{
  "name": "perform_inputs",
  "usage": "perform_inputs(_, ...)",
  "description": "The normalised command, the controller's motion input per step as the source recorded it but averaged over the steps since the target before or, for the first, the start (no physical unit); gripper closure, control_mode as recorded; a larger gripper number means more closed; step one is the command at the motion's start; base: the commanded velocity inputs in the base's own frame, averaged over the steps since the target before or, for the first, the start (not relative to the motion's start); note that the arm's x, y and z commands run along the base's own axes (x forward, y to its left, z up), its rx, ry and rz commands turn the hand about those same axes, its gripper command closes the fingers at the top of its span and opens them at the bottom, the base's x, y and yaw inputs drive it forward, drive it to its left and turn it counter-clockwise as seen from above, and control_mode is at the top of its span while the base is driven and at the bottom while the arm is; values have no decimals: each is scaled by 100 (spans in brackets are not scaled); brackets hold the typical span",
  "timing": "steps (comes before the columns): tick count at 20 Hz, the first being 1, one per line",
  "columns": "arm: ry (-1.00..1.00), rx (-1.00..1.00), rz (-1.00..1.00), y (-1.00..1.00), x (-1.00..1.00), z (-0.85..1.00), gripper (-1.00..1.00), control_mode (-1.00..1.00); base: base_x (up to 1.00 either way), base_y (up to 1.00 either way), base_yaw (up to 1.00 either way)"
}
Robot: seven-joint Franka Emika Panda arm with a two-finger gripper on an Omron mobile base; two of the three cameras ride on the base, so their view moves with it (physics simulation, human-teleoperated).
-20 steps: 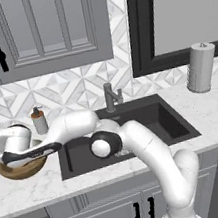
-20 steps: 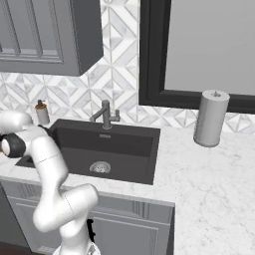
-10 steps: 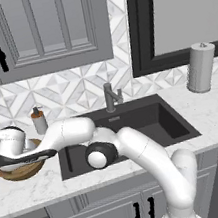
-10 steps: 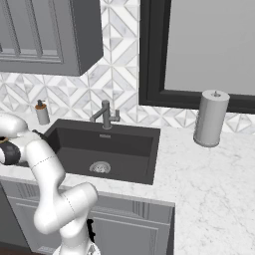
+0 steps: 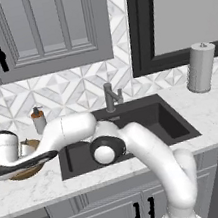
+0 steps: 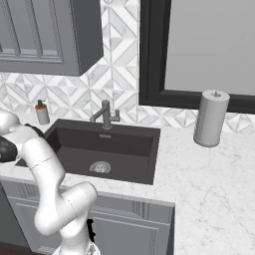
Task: Pick the eggplant from the sink and place it in the bowl. Then pick the bowl and place it in the microwave. Then close the microwave door and press the start button.
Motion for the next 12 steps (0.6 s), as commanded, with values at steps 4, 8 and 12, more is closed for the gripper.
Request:
perform_inputs(4,0,10,0,-97,5,4,100,-100,0,0,0)
perform_inputs(8,0,5,0,-33,20,4,100,-100,0,0,0)
perform_inputs(12,0,1,3,37,0,2,100,-100,0,0,0)
